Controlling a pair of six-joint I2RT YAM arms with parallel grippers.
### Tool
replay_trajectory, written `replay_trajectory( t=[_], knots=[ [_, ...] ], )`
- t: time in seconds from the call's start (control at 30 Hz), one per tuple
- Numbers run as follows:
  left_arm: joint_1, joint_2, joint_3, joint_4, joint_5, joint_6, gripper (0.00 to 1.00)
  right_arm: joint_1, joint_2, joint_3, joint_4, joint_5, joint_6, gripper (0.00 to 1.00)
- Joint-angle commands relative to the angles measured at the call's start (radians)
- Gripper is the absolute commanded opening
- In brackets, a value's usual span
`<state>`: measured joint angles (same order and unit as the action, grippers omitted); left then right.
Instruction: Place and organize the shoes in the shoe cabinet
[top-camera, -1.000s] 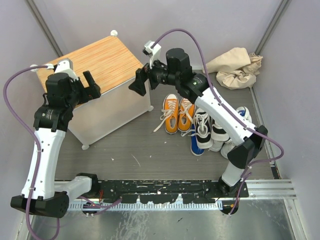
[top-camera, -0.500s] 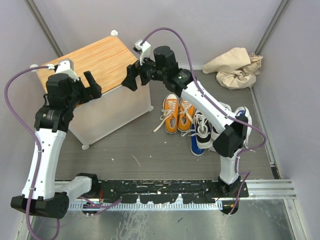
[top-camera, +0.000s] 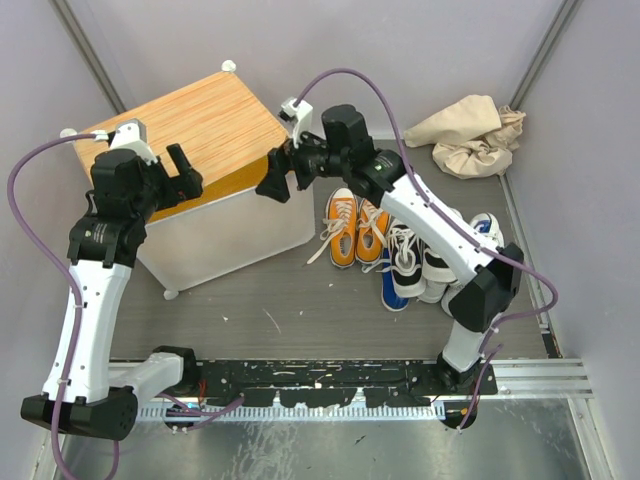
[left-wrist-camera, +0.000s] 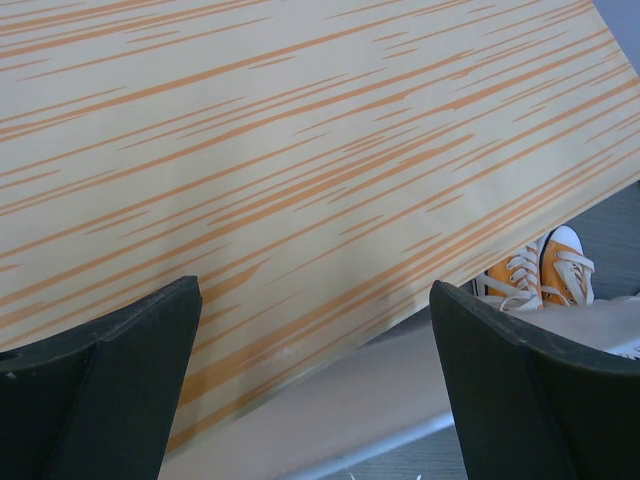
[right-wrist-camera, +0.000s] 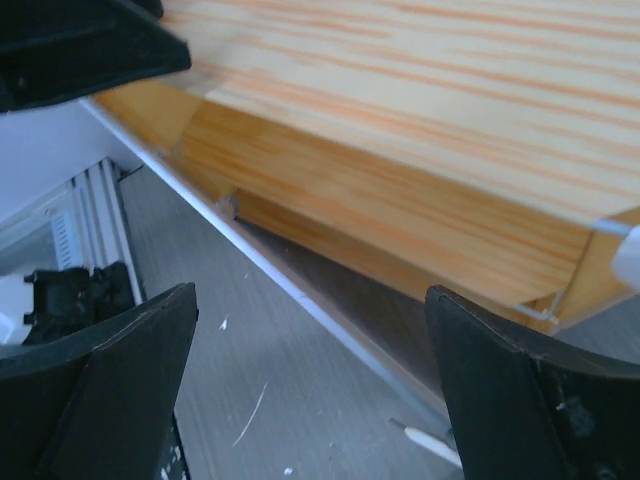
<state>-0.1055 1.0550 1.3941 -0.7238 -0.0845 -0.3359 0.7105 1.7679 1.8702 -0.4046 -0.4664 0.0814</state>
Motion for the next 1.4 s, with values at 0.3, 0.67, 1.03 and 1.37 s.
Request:
replay_trajectory(
  t=[0.3,0.67,1.03,1.37],
  knots=[
    [-0.004,-0.013,0.023,-0.027,-0.017,0.001,0.98,0.001,-0.369,-0.242,-0.060,-0.121,-0.006,1.00],
    [-0.003,-0.026,0.175,-0.150,0.121,0.022,0.98,-0.007,-0.420,-0.484,0.100,0.557,0.015,1.00],
    [-0.003,-0.071,0.229,-0.214,0.214,0.018,0.98,-0.020,-0.411,-0.653,0.243,0.551,0.013,1.00],
    [-0.003,-0.103,0.237,-0.259,0.228,0.024,0.98,0.261,-0.570,-0.811,0.184,0.137,0.112,1.00]
  ],
)
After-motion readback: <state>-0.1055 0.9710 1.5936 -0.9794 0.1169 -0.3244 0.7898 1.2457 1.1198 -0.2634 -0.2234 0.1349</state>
